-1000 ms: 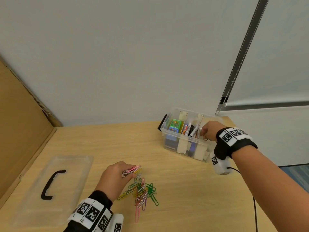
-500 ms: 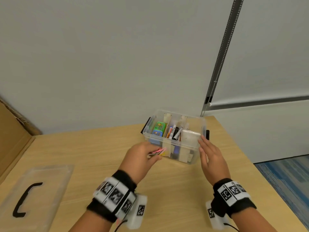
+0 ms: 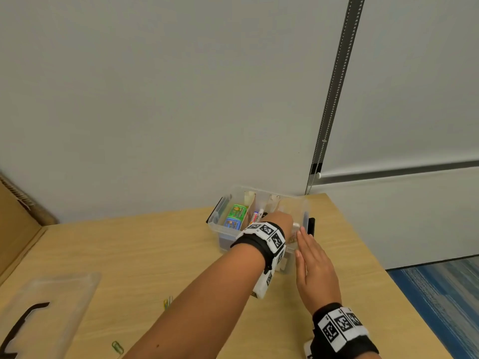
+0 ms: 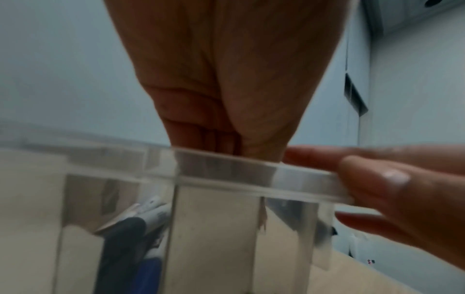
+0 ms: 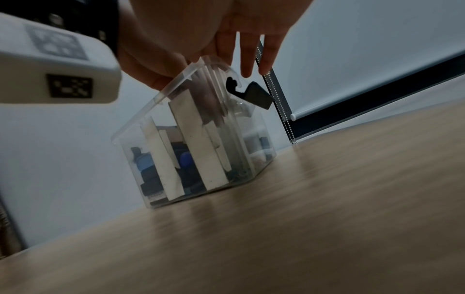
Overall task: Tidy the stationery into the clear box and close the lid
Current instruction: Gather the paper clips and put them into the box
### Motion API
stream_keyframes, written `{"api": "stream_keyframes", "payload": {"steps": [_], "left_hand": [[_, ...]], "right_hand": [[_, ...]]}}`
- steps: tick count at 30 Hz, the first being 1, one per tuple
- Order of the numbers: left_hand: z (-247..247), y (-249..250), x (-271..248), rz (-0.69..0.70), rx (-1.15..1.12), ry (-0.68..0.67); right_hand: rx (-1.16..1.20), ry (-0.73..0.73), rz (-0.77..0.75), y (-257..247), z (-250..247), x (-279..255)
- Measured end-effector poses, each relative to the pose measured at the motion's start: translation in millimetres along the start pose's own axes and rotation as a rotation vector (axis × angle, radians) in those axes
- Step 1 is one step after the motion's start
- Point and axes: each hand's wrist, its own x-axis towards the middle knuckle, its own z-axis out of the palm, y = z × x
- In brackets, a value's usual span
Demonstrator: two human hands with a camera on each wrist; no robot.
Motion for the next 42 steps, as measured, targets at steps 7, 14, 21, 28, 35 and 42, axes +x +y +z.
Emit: {"api": "stream_keyframes", "payload": {"steps": [7, 14, 21, 28, 35, 42], "left_hand": [[-12, -15, -29, 0.119, -0.179, 0.157], [31, -95, -124, 0.088, -0.424, 0.484], [129, -190, -204, -0.257, -0.392, 0.259], [175, -218, -247, -0.297, -0.357, 0.023], [181, -211, -228, -0.114, -0.333, 0.022], [172, -212, -215, 0.001, -0.273, 0.087]], "right_hand": [[0.012, -0.011, -0.011, 1, 0, 1], [-0.052, 0.000, 0.046, -15, -11, 4], [0.043, -0.220, -0.105, -107, -3, -21], [0.063, -0.962, 0.152, -157, 51, -66], [-0.084, -0.909, 0.143, -205, 91, -80], [-0.071, -0.847, 0.174, -215, 101, -76]]}}
